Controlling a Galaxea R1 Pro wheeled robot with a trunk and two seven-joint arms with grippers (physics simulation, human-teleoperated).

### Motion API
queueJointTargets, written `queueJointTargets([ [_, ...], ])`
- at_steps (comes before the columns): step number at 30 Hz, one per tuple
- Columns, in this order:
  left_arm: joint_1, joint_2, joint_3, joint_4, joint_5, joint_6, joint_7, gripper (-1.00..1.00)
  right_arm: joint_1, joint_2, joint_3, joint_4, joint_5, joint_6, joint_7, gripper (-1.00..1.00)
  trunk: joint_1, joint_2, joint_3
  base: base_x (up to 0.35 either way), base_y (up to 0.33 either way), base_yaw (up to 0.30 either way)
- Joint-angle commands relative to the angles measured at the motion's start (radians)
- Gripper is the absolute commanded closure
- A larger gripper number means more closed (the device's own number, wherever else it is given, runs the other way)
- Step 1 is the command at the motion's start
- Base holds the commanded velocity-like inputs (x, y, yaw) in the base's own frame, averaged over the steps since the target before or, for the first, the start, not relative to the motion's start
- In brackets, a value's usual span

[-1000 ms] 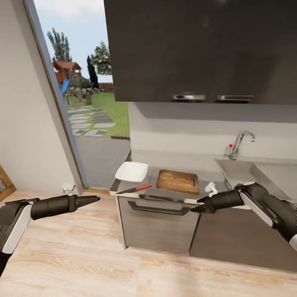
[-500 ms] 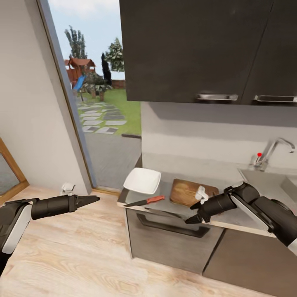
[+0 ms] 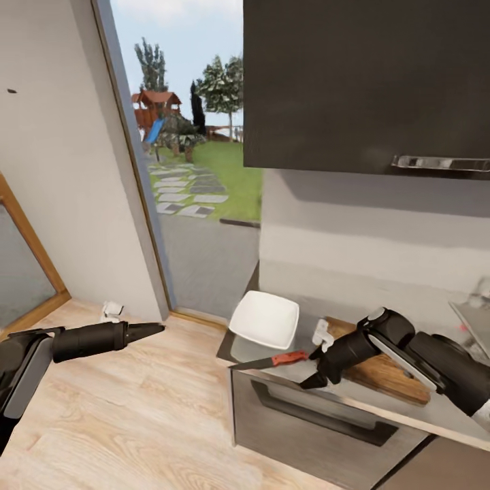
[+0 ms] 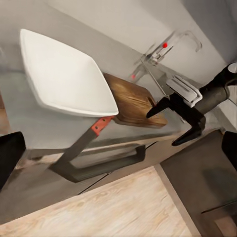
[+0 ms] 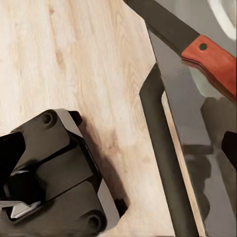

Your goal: In the kitchen, take the Vidalia onion out of the sink, dice it on the chopping board with the paring knife, put the diced onion into the bowl on the countertop, then place both the paring knife and the chopping board into the sink.

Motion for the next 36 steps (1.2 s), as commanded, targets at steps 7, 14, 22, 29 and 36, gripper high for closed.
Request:
queueJointTargets([
  [7,-0.001,0.000,-0.001,0.000,0.001,0.005,-0.002,-1.00,-0.002,0.000,0.047,-0.004,-0.003,0.007,-0.011,-1.00,0.001,-0.002,-0.009,0.226,0.137,0.124],
  [14,-0.001,0.004,-0.001,0.000,0.001,0.004,-0.002,-1.00,-0.002,-0.003,0.048,-0.005,0.069,0.007,-0.020,-1.00,0.001,-0.002,-0.009,0.027,0.013,0.011],
  [22,-0.001,0.006,-0.003,-0.001,0.001,0.001,-0.002,-1.00,-0.002,-0.004,0.073,-0.006,0.077,0.013,-0.015,-1.00,0.001,-0.002,-0.009,0.001,-0.161,0.000],
  [29,-0.001,0.006,-0.005,-0.001,0.001,0.001,-0.002,-1.00,-0.001,0.000,0.121,-0.005,0.083,0.050,-0.016,-1.00,0.001,-0.002,-0.009,0.000,-0.067,0.000],
  [36,-0.001,0.006,-0.005,-0.001,0.001,0.001,-0.002,-1.00,-0.002,0.000,0.130,-0.004,0.086,0.047,-0.016,-1.00,0.001,-0.002,-0.009,0.000,-0.003,0.000],
])
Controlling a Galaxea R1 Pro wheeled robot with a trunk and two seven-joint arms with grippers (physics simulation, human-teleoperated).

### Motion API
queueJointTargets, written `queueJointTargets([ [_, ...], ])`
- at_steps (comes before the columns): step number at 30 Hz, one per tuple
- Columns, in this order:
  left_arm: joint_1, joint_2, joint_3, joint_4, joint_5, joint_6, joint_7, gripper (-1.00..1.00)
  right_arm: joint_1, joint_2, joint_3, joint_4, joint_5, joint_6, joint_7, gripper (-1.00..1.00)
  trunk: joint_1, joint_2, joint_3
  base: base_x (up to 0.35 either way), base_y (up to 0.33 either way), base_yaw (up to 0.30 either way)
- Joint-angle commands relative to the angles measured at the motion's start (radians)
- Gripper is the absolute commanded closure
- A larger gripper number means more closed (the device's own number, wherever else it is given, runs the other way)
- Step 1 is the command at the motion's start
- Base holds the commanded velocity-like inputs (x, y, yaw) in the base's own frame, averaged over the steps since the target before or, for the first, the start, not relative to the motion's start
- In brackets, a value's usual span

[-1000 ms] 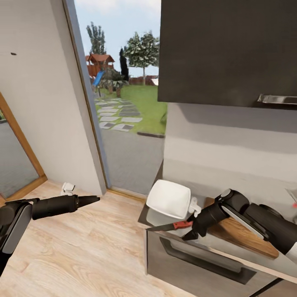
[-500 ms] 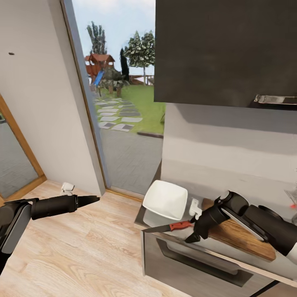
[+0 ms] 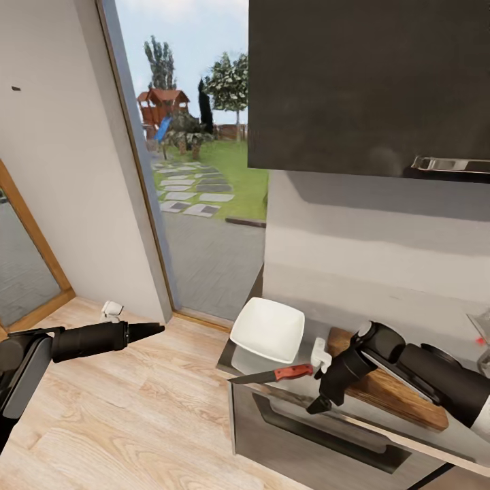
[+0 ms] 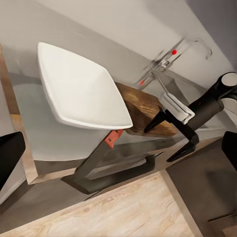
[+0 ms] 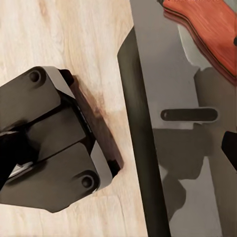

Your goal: In the kitchen, take the Vidalia onion out of the sink, dice it on the chopping board with the paring knife, put the diced onion into the bowl on the countertop, then place both the paring knife and the chopping board into the sink.

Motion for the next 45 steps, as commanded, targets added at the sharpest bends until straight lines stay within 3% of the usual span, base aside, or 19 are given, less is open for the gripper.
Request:
queueJointTargets([
  [1,-0.001,0.000,0.000,0.000,0.001,0.005,-0.002,-1.00,-0.002,0.000,0.002,-0.001,-0.003,0.004,-0.003,-1.00,0.001,-0.002,-0.002,0.000,0.000,0.000],
  [9,-0.001,0.001,0.001,0.000,0.001,0.005,-0.002,-1.00,-0.002,0.007,0.006,-0.036,-0.004,0.024,-0.003,-1.00,0.001,-0.002,-0.002,0.080,-0.072,0.000],
  [12,-0.001,0.002,0.001,0.000,0.001,0.005,-0.002,-1.00,-0.002,0.026,0.006,-0.046,-0.002,0.071,-0.001,-1.00,0.001,-0.002,-0.002,0.032,-0.029,0.000],
  [17,-0.001,0.002,0.001,0.000,0.001,0.005,-0.003,-1.00,-0.002,0.035,-0.001,-0.063,0.022,0.136,0.000,-1.00,0.001,-0.002,-0.002,0.009,-0.008,0.000],
  [24,-0.001,0.002,0.000,0.000,0.001,0.004,-0.002,-1.00,-0.002,0.068,-0.006,-0.095,0.164,0.136,0.001,-1.00,0.001,-0.002,-0.002,0.000,0.000,0.000],
  [26,-0.001,0.002,0.000,0.000,0.001,0.004,-0.002,-1.00,-0.002,0.082,-0.006,-0.096,0.234,0.136,0.002,-1.00,0.001,-0.002,-0.002,0.000,0.000,0.000],
  [27,-0.001,0.002,0.000,0.000,0.001,0.004,-0.002,-1.00,-0.002,0.091,-0.006,-0.097,0.305,0.136,0.006,-1.00,0.001,-0.002,-0.002,0.000,0.000,0.000],
  [38,-0.001,0.002,0.000,-0.001,0.001,0.003,-0.002,-1.00,-0.002,0.091,-0.007,-0.097,0.415,0.136,0.033,-1.00,0.001,-0.002,-0.002,0.000,0.000,0.000],
  [45,-0.001,0.001,-0.001,-0.001,0.001,0.003,-0.002,-1.00,-0.002,0.094,-0.007,-0.096,0.464,0.136,0.064,-1.00,0.001,-0.002,-0.002,0.007,0.000,0.000],
])
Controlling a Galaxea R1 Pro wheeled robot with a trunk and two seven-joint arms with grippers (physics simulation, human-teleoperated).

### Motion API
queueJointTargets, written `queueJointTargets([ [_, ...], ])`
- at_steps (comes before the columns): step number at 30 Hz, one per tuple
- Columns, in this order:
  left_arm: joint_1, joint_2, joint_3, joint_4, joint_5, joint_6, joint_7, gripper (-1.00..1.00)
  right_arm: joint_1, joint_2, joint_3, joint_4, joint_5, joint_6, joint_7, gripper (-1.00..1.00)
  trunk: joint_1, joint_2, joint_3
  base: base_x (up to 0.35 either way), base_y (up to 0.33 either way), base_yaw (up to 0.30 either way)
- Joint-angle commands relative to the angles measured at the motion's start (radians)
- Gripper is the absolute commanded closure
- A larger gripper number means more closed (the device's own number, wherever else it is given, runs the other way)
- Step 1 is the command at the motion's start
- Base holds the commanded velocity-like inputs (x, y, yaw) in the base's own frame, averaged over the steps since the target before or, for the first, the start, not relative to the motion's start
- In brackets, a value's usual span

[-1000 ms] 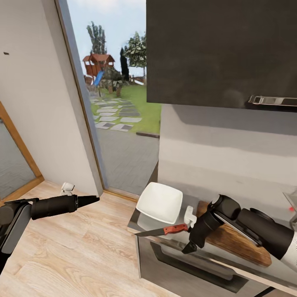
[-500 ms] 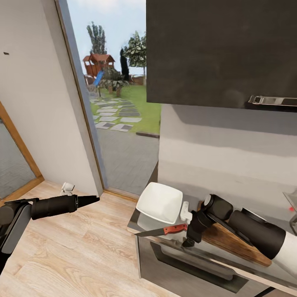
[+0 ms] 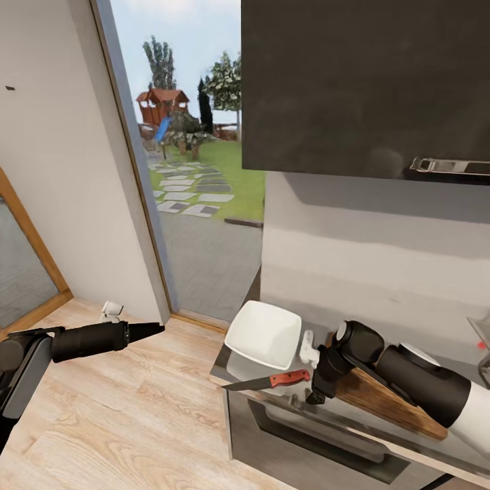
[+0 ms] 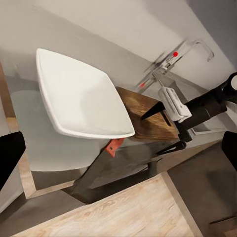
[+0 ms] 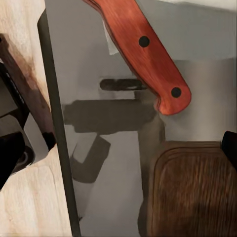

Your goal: In the kitchen, take the Vidalia onion out of the sink, dice it on the chopping board with the paring knife, put the diced onion into the bowl on the countertop, then place both the paring knife and the chopping board into the sink.

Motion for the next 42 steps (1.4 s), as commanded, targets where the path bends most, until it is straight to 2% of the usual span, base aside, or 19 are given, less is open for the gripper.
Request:
queueJointTargets([
  [1,-0.001,0.000,0.000,0.000,0.001,0.006,-0.002,-1.00,-0.002,0.000,0.002,-0.001,0.017,0.002,0.014,-1.00,0.001,-0.002,-0.002,0.098,0.000,0.000],
  [8,-0.001,0.000,0.000,0.000,0.001,0.005,-0.002,-1.00,0.001,0.001,0.002,0.003,0.026,0.002,0.041,-1.00,0.001,-0.002,-0.002,0.233,0.000,0.000],
  [15,-0.001,-0.001,-0.003,0.000,0.001,0.005,-0.002,-1.00,0.001,0.007,0.002,0.005,0.038,0.002,0.046,-1.00,0.001,-0.002,-0.002,0.060,0.000,0.000],
  [20,-0.001,-0.001,-0.003,0.000,0.001,0.004,-0.002,-1.00,0.001,0.014,0.001,0.006,0.111,0.002,0.048,-1.00,0.001,-0.002,-0.002,0.008,0.000,0.000],
  [24,-0.001,-0.001,-0.003,-0.001,0.001,0.003,-0.002,-1.00,0.001,0.030,0.000,0.007,0.134,0.002,0.059,-1.00,0.001,-0.002,-0.002,0.001,0.000,0.000],
  [32,-0.001,-0.001,-0.003,-0.001,0.001,0.004,-0.003,-1.00,0.001,0.060,-0.001,0.017,0.145,0.002,0.066,-1.00,0.001,-0.002,-0.002,0.011,0.008,0.000],
  [35,-0.001,-0.001,-0.003,-0.001,0.001,0.005,-0.003,-1.00,0.001,0.071,-0.014,0.022,0.146,0.002,0.067,-1.00,0.001,-0.002,-0.002,0.094,0.042,0.000],
  [42,-0.001,-0.001,-0.003,-0.002,0.002,0.005,-0.003,-1.00,0.001,0.076,-0.047,0.024,0.153,0.002,0.067,-1.00,0.001,-0.002,-0.002,0.024,0.009,0.000],
])
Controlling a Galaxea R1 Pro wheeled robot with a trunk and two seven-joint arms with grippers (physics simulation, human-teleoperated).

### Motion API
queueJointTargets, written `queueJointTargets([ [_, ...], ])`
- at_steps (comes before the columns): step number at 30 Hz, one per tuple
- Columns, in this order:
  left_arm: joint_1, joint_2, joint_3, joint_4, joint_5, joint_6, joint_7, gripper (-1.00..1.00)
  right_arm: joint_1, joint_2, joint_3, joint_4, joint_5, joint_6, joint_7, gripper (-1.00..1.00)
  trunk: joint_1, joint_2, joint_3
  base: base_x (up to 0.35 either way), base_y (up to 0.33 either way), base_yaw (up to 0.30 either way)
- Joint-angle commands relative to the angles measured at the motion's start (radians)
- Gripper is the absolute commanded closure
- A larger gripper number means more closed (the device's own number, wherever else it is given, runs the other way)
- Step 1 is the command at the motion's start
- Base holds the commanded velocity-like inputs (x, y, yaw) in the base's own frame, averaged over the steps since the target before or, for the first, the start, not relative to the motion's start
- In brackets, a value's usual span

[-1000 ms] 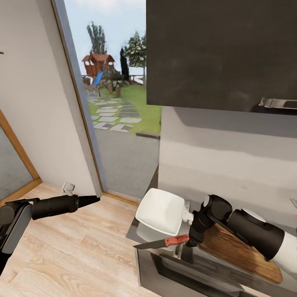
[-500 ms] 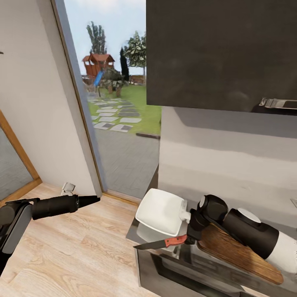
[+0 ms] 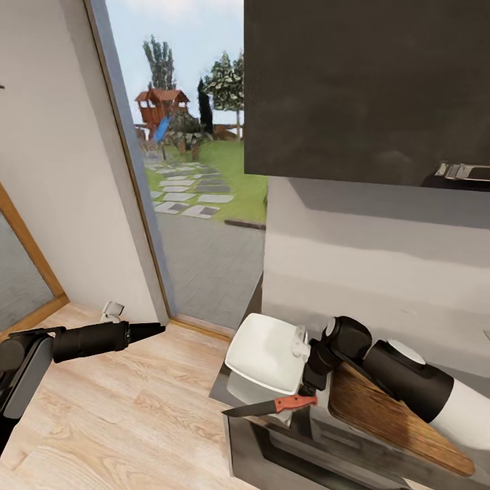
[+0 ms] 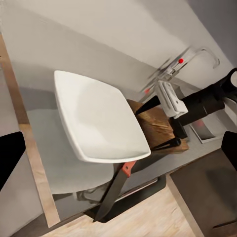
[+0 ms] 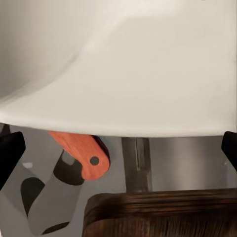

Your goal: In the kitchen, take the Vidalia onion out of the sink, dice it on the chopping board with the paring knife, put the diced onion into the bowl on the countertop, then place both the paring knife and the chopping board into the sink.

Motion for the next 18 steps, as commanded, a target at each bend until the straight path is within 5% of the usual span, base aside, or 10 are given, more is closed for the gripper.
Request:
queueJointTargets([
  [1,-0.001,0.001,0.000,0.000,0.002,0.006,-0.002,-1.00,-0.002,0.000,0.001,-0.002,0.012,0.002,0.009,-1.00,0.001,-0.002,-0.002,0.004,0.002,0.000],
  [9,-0.001,0.001,0.000,-0.006,0.002,0.007,-0.006,-1.00,-0.002,0.002,0.002,-0.002,0.011,0.002,0.005,-1.00,0.001,-0.002,-0.002,-0.014,0.003,0.000],
  [18,-0.001,0.002,0.000,-0.026,0.002,0.007,-0.013,-1.00,-0.002,0.002,0.007,-0.002,0.009,0.002,0.002,-1.00,0.001,-0.002,-0.002,-0.177,0.044,0.000],
])
